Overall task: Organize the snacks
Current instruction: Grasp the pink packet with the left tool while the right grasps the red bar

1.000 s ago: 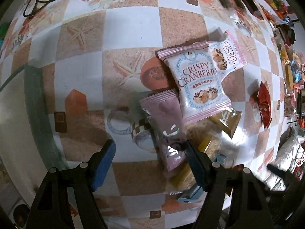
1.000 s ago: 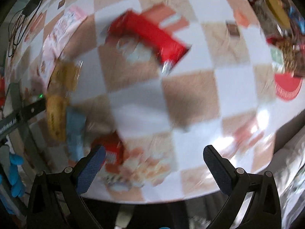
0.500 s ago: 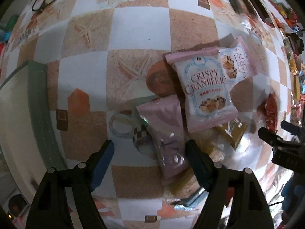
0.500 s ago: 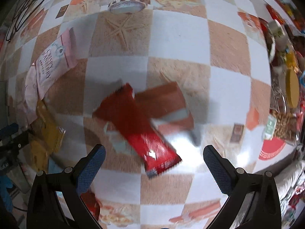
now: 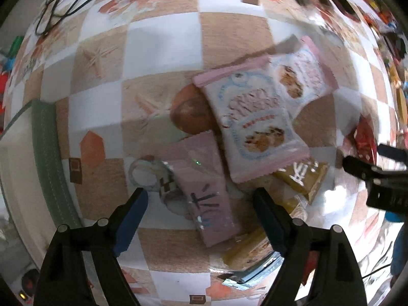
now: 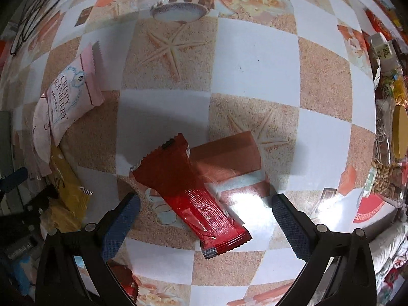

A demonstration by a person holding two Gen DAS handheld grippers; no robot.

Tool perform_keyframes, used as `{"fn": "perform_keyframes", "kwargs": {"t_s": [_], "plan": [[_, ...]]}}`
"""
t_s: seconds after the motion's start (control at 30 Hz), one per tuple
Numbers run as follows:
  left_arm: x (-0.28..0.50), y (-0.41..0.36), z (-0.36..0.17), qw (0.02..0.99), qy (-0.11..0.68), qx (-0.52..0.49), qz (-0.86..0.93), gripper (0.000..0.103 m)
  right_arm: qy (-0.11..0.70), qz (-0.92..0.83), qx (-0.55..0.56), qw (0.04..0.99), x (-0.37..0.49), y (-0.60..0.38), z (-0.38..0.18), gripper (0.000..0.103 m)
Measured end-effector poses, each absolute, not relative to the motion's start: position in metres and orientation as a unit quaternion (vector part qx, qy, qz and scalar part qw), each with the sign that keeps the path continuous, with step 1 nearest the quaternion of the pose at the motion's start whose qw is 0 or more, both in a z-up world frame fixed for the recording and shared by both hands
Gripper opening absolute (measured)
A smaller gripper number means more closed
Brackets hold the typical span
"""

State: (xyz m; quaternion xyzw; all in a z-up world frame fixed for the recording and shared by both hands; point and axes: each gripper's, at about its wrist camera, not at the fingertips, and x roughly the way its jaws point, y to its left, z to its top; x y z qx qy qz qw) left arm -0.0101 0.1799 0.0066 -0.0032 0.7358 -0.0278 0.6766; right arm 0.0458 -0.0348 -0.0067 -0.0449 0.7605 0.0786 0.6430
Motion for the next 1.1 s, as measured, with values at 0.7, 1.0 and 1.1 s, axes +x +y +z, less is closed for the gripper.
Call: {"fn": "perform_keyframes", "kwargs": {"t_s": [0.7,1.0,1.1], "plan": [[-0.051,0.184,0.052,0.700,0.707,-0.010,-0.098,0.026,0.728,0.083,0.055,0.678,-0.004,-0.040,0.054,0.022],[-0.072,0.197,0.078,0.715,0.690,0.005,-0.113,0.026,0.724,0.098,0.071,0.679,-0.043,-0.023,0.080,0.022],[-0.073,0.219,0.081,0.716,0.690,-0.003,-0.107,0.026,0.723,0.103,0.071,0.679,-0.055,-0.016,0.080,0.022]]}}
